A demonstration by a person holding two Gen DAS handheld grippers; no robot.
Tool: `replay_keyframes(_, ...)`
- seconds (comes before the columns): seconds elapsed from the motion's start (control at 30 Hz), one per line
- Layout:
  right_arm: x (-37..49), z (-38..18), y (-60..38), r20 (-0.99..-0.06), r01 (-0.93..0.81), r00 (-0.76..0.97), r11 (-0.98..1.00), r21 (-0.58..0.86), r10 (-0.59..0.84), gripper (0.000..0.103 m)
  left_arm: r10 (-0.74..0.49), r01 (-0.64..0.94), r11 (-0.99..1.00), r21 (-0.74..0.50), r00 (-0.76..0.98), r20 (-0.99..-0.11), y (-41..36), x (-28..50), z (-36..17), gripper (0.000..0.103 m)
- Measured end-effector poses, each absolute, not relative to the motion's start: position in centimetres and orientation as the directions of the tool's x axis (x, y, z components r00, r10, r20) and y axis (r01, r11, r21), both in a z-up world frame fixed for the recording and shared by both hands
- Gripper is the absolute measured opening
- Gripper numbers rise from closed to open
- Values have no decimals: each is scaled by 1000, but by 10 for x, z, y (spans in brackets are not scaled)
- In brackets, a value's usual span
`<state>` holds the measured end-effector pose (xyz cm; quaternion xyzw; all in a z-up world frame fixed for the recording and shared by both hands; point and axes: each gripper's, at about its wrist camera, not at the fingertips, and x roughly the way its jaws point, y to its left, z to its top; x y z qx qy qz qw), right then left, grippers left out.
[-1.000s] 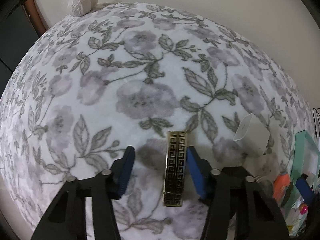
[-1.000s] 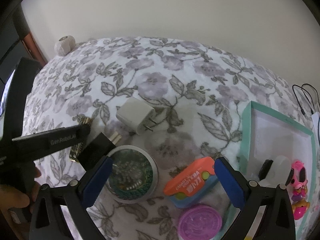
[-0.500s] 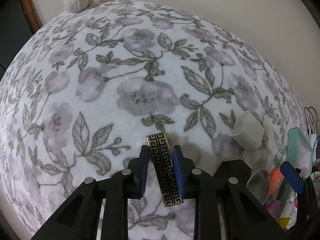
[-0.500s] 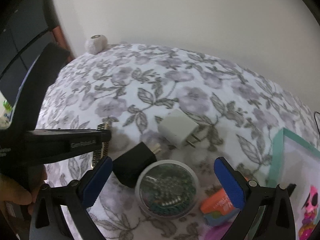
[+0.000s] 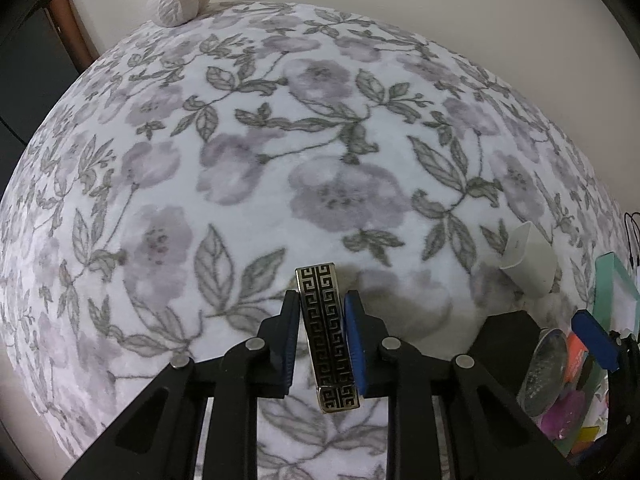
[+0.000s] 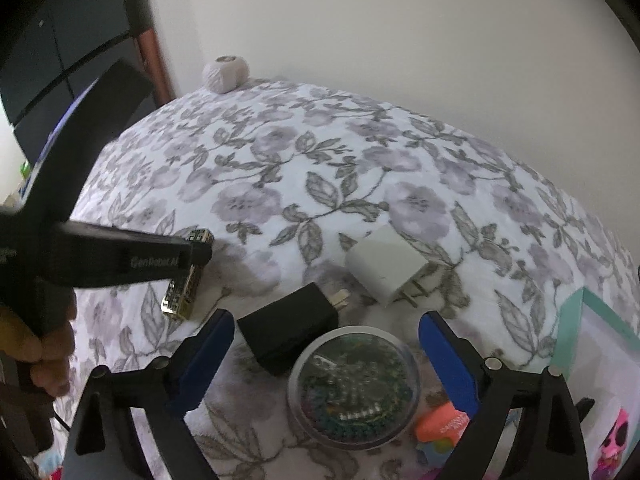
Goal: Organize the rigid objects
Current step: 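Lift the gold bar with the left gripper while the right gripper closes on the black charger block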
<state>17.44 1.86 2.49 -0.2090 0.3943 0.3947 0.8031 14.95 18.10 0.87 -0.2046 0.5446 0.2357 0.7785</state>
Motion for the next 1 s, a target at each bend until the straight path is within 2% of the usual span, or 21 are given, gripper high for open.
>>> replay_keyframes(0.2, 167, 16, 33, -808, -815, 393, 573, -85, 439, 86, 145, -591, 804, -62, 296, -944, 184, 146, 9, 24)
replay_keyframes(0.37, 164, 11, 40, -805, -811, 423, 570, -132, 415, 82, 148, -590, 805, -58, 296, -944, 184, 145, 10, 24)
replay_keyframes(0.67, 152, 8, 49, -794, -845, 429, 501, -184, 431, 62, 153, -589, 806, -51, 292, -944, 185, 148, 9, 24)
replay_keyframes(1.0, 147, 8, 48, -788, -848, 434, 494, -193, 437, 60, 159, -590, 806, -45, 290, -944, 185, 150, 8, 24)
